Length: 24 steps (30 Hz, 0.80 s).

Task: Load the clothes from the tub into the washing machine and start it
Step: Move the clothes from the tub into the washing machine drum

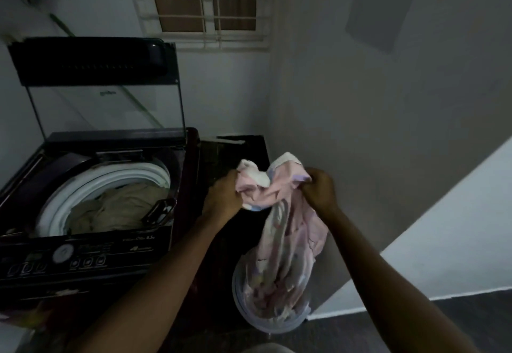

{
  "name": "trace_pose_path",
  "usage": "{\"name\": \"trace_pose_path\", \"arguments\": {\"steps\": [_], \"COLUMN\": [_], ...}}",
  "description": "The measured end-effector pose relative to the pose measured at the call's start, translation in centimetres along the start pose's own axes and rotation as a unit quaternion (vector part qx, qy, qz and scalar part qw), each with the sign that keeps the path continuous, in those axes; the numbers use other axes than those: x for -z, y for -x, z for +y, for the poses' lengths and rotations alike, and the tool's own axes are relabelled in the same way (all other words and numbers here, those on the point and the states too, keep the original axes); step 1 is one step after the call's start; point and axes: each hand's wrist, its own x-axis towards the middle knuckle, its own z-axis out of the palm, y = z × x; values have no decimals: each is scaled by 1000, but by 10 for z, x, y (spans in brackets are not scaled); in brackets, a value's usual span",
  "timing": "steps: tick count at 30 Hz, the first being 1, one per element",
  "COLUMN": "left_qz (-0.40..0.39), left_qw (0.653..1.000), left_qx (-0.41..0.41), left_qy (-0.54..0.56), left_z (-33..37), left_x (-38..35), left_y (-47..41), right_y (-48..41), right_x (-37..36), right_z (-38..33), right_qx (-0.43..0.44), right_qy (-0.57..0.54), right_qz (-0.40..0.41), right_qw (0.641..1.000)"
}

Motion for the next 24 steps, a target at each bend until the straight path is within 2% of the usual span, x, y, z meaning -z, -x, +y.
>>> {"name": "trace_pose_path", "arguments": {"steps": [2, 3, 5, 7, 10, 13, 15, 17, 19, 22, 24], "left_qz": [-128, -156, -152, -68, 71, 123, 154, 176, 179, 140, 126], "left_qw": [978, 966, 961, 968, 963, 955, 948, 928, 885, 765, 705], "left_qx": [-82, -88, -19, 36, 112, 121, 121, 151, 193, 248, 270], "left_qy": [142, 189, 230, 238, 235, 241, 250, 290, 385, 578, 644], "left_z": [1, -3, -5, 9, 21, 29, 36, 43, 52, 69, 72], "left_x": [-22, -39, -59, -49, -35, -20, -9, 1, 7, 10, 9], "left_y": [2, -1, 2, 14, 14, 7, 1, -6, -14, -16, -17], "right_y": [-7, -8, -13, -19, -21, -8, 6, 27, 48, 58, 56], "right_x": [-8, -9, -11, -13, -10, 1, 7, 3, -10, -50, -60], "right_z": [-21, -36, -60, -74, -88, -81, -60, -32, -11, 23, 19], "right_qx": [43, 58, 78, 64, 12, -4, -17, -56, -76, -81, -107], "right_qy": [-5, -11, -31, -56, -166, -211, -159, -110, -85, -5, 9], "right_qz": [-38, -66, -111, -164, -251, -222, -175, -167, -202, -189, -158], "right_qw": [998, 996, 990, 983, 954, 952, 972, 978, 973, 979, 982]}}
